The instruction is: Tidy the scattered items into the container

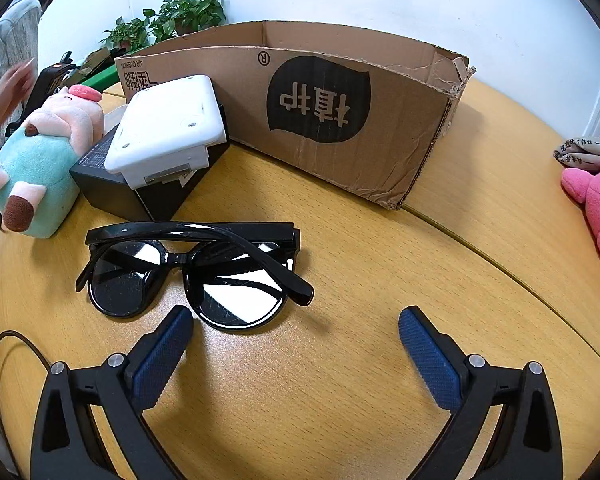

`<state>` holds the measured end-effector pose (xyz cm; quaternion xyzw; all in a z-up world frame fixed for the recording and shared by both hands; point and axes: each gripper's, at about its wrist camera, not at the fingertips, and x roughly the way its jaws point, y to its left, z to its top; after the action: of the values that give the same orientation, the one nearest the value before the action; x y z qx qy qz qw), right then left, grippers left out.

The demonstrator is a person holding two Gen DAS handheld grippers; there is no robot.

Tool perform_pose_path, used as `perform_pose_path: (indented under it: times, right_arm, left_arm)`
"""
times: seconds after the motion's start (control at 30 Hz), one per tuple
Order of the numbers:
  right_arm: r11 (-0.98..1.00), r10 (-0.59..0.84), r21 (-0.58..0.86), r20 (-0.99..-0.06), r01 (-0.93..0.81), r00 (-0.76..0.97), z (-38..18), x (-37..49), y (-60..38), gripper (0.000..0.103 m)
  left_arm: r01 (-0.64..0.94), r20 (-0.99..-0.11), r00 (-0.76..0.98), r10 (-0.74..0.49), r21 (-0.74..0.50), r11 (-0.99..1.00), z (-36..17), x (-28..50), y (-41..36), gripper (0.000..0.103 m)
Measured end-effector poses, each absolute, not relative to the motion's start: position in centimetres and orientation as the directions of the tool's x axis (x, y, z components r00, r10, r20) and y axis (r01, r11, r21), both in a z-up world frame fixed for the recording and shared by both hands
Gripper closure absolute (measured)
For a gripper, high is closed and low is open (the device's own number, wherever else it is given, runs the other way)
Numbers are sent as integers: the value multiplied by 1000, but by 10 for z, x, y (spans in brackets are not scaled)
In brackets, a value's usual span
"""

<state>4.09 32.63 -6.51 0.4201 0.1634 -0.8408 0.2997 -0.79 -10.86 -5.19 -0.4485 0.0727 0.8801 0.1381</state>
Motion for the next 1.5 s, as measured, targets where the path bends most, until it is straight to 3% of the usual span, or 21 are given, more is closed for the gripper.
perform_pose_path:
  times: [0.57,0.77,0.9,1.13,1.3,1.5]
  right_arm:
    - [-827,-302,-21,-826,562,-476,-60,75,336,0]
    - [-940,-160,-22,-854,341,-495,-59,99,353,0]
    - [-944,-138,-24,-877,329,-460,-52,115,350,0]
    - [-916,-288,38,-753,398,-591,15,145,305,0]
    - [-858,-461,153,-652,491,-602,44,157,255,0]
    - [-797,-524,165,-665,581,-531,39,162,204,0]
  left_arm:
    - [-302,-810,-561,173,5,-953,-55,-9,-102,0]
    - [-287,-834,-530,155,5,-958,-55,1,-99,1]
    - [-204,-776,-615,139,-13,-979,-26,30,-103,1]
    - [-87,-588,-793,163,-154,-984,60,86,-71,1]
    - [-120,-622,-750,226,-208,-971,63,96,-28,1]
    - [-149,-652,-677,340,-331,-932,46,94,-5,1]
